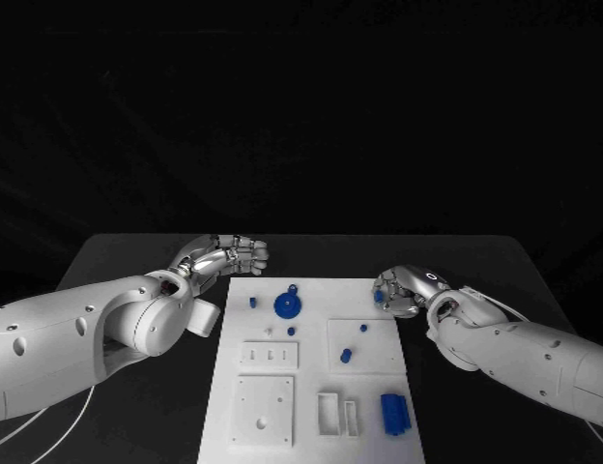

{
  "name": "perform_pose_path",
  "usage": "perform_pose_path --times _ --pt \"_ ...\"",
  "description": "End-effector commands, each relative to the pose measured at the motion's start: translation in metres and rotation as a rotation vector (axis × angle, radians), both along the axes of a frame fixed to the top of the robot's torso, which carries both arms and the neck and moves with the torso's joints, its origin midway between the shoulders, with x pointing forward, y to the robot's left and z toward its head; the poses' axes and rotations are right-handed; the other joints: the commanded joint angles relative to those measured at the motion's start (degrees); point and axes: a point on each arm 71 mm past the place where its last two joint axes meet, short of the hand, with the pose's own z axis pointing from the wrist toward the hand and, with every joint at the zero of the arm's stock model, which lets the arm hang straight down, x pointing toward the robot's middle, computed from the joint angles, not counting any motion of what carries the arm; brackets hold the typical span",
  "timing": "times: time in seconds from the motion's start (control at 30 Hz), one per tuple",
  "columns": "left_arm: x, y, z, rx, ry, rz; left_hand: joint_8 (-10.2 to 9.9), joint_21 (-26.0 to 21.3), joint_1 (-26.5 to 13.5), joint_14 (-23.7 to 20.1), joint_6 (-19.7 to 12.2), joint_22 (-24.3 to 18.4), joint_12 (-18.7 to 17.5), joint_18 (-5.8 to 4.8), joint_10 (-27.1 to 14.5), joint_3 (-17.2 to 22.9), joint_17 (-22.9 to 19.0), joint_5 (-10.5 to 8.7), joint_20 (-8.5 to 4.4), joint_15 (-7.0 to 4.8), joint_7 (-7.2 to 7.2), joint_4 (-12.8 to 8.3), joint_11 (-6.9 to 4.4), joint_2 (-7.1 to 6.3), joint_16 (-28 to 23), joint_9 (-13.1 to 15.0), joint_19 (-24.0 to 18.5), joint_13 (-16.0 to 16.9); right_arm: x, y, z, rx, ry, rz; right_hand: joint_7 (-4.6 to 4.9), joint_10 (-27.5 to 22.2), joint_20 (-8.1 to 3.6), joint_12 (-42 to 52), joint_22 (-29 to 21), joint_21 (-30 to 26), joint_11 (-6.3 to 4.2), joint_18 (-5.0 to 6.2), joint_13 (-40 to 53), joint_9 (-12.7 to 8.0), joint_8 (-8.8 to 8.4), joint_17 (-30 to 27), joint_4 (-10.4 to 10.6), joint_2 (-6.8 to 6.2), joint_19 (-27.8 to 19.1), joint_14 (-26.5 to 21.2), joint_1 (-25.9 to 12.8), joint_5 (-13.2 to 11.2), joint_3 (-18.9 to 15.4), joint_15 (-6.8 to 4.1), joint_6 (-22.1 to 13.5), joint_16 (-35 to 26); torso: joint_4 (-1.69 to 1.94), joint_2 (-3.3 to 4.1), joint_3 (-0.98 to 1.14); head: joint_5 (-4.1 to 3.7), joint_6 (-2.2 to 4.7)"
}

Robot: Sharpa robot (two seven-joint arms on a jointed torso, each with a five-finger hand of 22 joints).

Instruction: Assemble the parts on the task board

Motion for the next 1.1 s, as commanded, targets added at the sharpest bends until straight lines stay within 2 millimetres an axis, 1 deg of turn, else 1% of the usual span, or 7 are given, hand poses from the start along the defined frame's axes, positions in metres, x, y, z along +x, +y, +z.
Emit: perform_pose_path --times 0.03,0.17,0.27,0.47,0.73,0.9,1.1 --pt "-0.001 -0.003 0.0 -0.005 0.001 -0.028 -0.2 -0.2 -0.4 0.4 0.2 1.2 -0.1 0.58 0.3 0.0 0.2 -0.17 0.02 0.16 1.49 -0.4 -0.01 0.31 0.1 0.0 -0.3 0.0 -0.002 0.002 0.002 -0.002 -0.032 -0.009 1.31 0.0 -0.17 0.4 1.0 0.3 -0.54 3.94 0.1 0.3 0.47 0.1 -0.3 0.22 -0.1 0.0 0.0 -0.3 0.0 -0.49 2.3 -0.2 0.03 -0.02 -0.02 0.01 -0.09" --pt "-0.001 -0.004 0.0 0.011 0.006 -0.039 -0.1 0.7 -0.7 3.0 0.6 1.4 0.4 1.07 1.6 -0.1 0.9 -0.22 -0.23 -0.14 1.38 -0.2 -0.17 0.54 1.6 0.2 0.9 0.2 -0.005 0.004 0.003 0.008 -0.015 -0.013 1.05 0.1 -0.14 0.4 1.0 0.4 -0.79 3.94 0.2 0.5 0.77 0.2 -0.1 0.03 0.0 0.0 -0.9 -0.3 -0.7 -0.73 2.9 -0.2 -0.01 -0.1 -0.03 0.11 -0.04" --pt "-0.002 -0.005 -0.001 0.037 0.011 -0.043 0.1 2.4 -1.2 6.3 1.3 1.4 1.6 1.49 4.3 -0.4 2.2 -0.29 -1.31 -1.58 1.11 0.0 -1.32 0.78 4.1 0.3 3.3 0.6 -0.007 0.007 0.008 0.008 -0.008 -0.013 0.93 0.2 -0.18 0.5 1.0 0.4 -0.92 3.94 0.3 0.6 0.83 0.2 -0.3 0.09 0.0 0.0 -1.0 -0.3 -0.9 -0.85 3.0 -0.3 -0.14 -0.18 -0.04 0.21 0.12" --pt "0.001 -0.012 -0.008 0.13 0.064 -0.061 1.3 9.5 -3.5 15.4 4.9 1.6 5.8 2.34 12.4 -2.1 7.0 -0.54 -5.2 -6.64 -0.43 1.6 -5.06 0.89 12.2 0.9 11.3 2.5 -0.01 0.024 0.024 -0.021 -0.002 0.004 0.81 0.3 -0.21 0.7 1.0 0.5 -1.03 3.94 0.4 0.7 0.92 0.2 -0.4 0.07 0.0 0.0 -1.1 -0.3 -1.2 -0.95 3.2 -0.3 -0.37 -0.8 0.0 0.41 0.59" --pt "0.008 -0.024 -0.02 0.303 0.162 -0.093 0.9 18.7 -6.7 20.6 8.5 1.6 10.9 2.39 20.5 -3.7 13.3 -1.13 -9.71 -11.4 -2.48 4.3 -8.57 -0.73 22.4 1.0 16.7 6.5 -0.017 0.056 0.046 -0.048 -0.018 0.044 0.74 0.3 -0.24 0.6 0.9 0.5 -1.11 3.94 0.4 0.8 0.97 0.2 -0.5 0.28 0.0 0.1 -1.1 -0.3 -1.3 -1.03 3.4 -0.3 -0.68 -2.61 0.02 0.74 0.75" --pt "0.016 -0.038 -0.025 0.352 0.206 -0.117 1.3 22.6 -8.0 22.0 10.6 1.5 13.9 2.46 22.5 -4.6 15.5 -1.36 -11.3 -13.1 -3.51 5.0 -9.7 -2.61 26.4 1.4 18.3 8.7 -0.021 0.083 0.055 -0.053 -0.039 0.073 0.67 0.5 -0.29 0.7 0.9 0.4 -1.17 3.94 0.5 0.8 1.01 0.2 -0.7 0.27 0.0 0.1 -1.0 -0.3 -1.2 -1.09 3.5 -0.3 -0.79 -4.13 0.1 1.43 0.37" --pt "0.022 -0.051 -0.03 0.403 0.222 -0.14 1.1 23.0 -11.9 20.2 11.2 1.2 13.9 1.97 20.3 -4.8 15.5 -1.36 -11.59 -12.71 -3.43 8.2 -9.48 -3.78 26.3 1.5 16.7 9.2 -0.027 0.11 0.056 -0.048 -0.041 0.106 0.63 0.6 -0.33 0.7 0.9 0.4 -1.21 3.94 0.5 0.9 1.04 0.2 -0.9 0.23 0.0 0.1 -0.8 -0.3 -1.2 -1.12 3.6 -0.3 -0.8 -5.0 0.15 1.47 0.16"
